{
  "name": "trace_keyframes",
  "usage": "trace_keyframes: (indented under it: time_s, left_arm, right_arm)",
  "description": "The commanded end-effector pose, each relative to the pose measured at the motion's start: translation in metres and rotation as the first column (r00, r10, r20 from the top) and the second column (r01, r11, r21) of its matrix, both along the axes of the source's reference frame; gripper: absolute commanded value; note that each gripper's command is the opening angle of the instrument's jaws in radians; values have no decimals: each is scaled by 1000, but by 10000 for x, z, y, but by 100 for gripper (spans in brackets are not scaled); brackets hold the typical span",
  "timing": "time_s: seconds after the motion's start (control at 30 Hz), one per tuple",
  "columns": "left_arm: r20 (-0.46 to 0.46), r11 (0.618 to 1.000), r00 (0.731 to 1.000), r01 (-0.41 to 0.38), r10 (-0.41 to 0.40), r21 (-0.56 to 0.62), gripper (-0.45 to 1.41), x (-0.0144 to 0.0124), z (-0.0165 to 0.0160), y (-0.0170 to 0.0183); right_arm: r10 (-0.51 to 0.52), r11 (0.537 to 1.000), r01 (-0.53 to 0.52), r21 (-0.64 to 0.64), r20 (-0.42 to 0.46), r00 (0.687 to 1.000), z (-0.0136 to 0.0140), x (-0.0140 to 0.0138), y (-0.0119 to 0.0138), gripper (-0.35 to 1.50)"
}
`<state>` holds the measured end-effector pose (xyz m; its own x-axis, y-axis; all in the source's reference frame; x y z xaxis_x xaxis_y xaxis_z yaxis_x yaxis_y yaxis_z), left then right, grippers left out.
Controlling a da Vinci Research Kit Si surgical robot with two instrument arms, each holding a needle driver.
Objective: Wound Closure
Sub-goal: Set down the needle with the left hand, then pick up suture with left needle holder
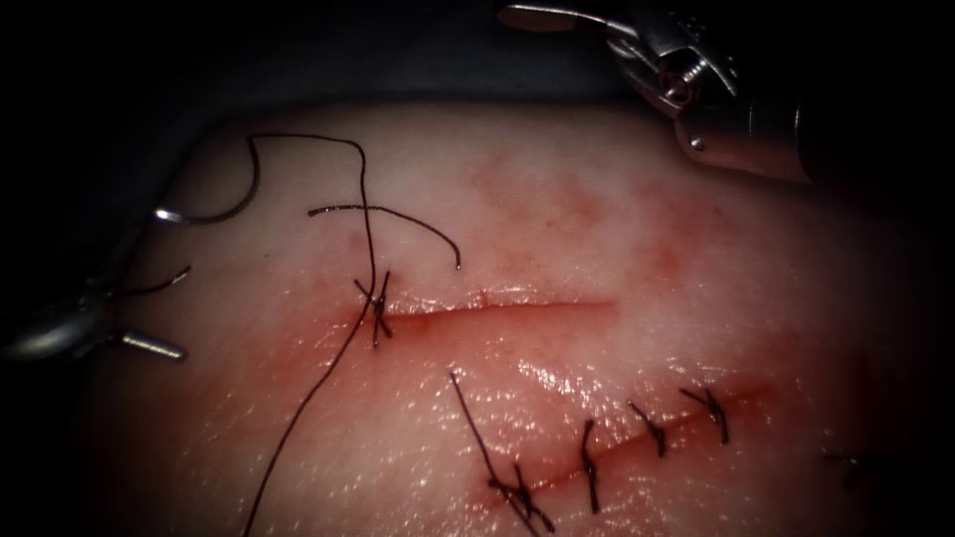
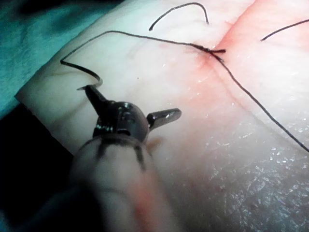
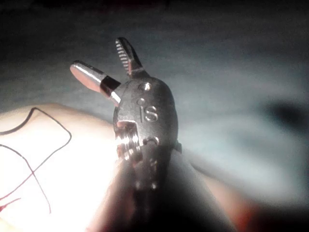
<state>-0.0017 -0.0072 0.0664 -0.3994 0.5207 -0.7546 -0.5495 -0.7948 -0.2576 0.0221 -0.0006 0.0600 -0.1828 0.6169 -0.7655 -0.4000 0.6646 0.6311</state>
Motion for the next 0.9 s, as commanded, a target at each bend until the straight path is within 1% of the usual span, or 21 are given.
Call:
trace_keyframes:
  time_s: [0.03, 0.07, 0.17, 0.2, 0.23, 0.27, 0.3, 0.33, 0.37, 0.4, 0.47, 0.5, 0.53, 0.57, 0.6, 0.67, 0.7, 0.77, 0.83, 0.87, 0.9]
  left_arm:
    - [2, 1000, 1000, 12, -12, -16, 103, 2, -4, -4]
    - [7, 1000, 1000, 17, -17, -23, 96, 6, -8, -9]
    - [73, 999, 997, -4, 7, -43, 94, 8, -19, -22]
    - [73, 999, 997, -4, 7, -43, 94, 8, -19, -22]
    - [110, 999, 994, -23, 28, -47, 76, 1, -27, -27]
    - [143, 998, 989, -37, 44, -50, 56, -9, -35, -28]
    - [162, 997, 985, -50, 58, -56, 47, -17, -40, -28]
    - [162, 997, 985, -50, 58, -56, 47, -17, -40, -28]
    - [187, 994, 978, -74, 89, -86, 34, -39, -50, -31]
    - [187, 989, 976, -90, 111, -121, 32, -51, -54, -33]
    - [202, 978, 968, -118, 152, -172, 32, -71, -58, -38]
    - [202, 978, 968, -118, 152, -172, 32, -71, -58, -38]
    - [213, 956, 955, -151, 207, -252, 32, -94, -61, -47]
    - [223, 945, 947, -163, 230, -282, 32, -105, -62, -52]
    - [241, 924, 928, -199, 285, -326, 32, -131, -62, -61]
    - [250, 910, 907, -251, 340, -329, 32, -153, -61, -69]
    - [252, 893, 882, -311, 398, -324, 37, -177, -59, -76]
    - [226, 881, 876, -346, 426, -322, 56, -202, -57, -82]
    - [194, 869, 876, -365, 442, -336, 64, -220, -55, -84]
    - [167, 851, 873, -376, 458, -368, 71, -238, -55, -83]
    - [156, 840, 871, -380, 465, -387, 71, -245, -56, -82]
  right_arm:
    - [-33, 999, 33, -18, 8, 999, 0, 8, -13, 143]
    - [-44, 999, 44, -22, 12, 999, -1, 6, -19, 141]
    - [-100, 995, 100, 25, 8, 995, -5, 1, -41, 131]
    - [-100, 995, 100, 25, 8, 995, -5, 1, -41, 131]
    - [-188, 982, 187, 22, 49, 981, -12, 0, -62, 131]
    - [-197, 980, 196, 11, 52, 979, -18, -3, -77, 134]
    - [-199, 980, 199, 7, 53, 979, -21, -4, -83, 136]
    - [-199, 980, 199, 7, 53, 979, -21, -4, -83, 136]
    - [-209, 978, 210, -11, 59, 976, -30, -8, -101, 138]
    - [-210, 977, 211, -14, 60, 976, -32, -9, -106, 138]
    - [-216, 976, 218, -26, 67, 974, -35, -13, -115, 136]
    - [-216, 976, 218, -26, 67, 974, -35, -13, -115, 136]
    - [-237, 970, 240, -33, 81, 968, -36, -16, -123, 128]
    - [-251, 966, 255, -33, 87, 964, -36, -18, -125, 121]
    - [-275, 959, 281, -38, 112, 955, -35, -21, -129, 106]
    - [-278, 956, 288, -49, 154, 948, -34, -23, -132, 113]
    - [-266, 959, 279, -53, 181, 947, -33, -23, -134, 126]
    - [-255, 961, 271, -53, 203, 945, -32, -23, -137, 131]
    - [-250, 962, 268, -56, 215, 944, -32, -24, -139, 133]
    - [-250, 962, 267, -55, 217, 944, -32, -25, -139, 133]
    - [-250, 962, 267, -55, 217, 944, -31, -25, -139, 133]
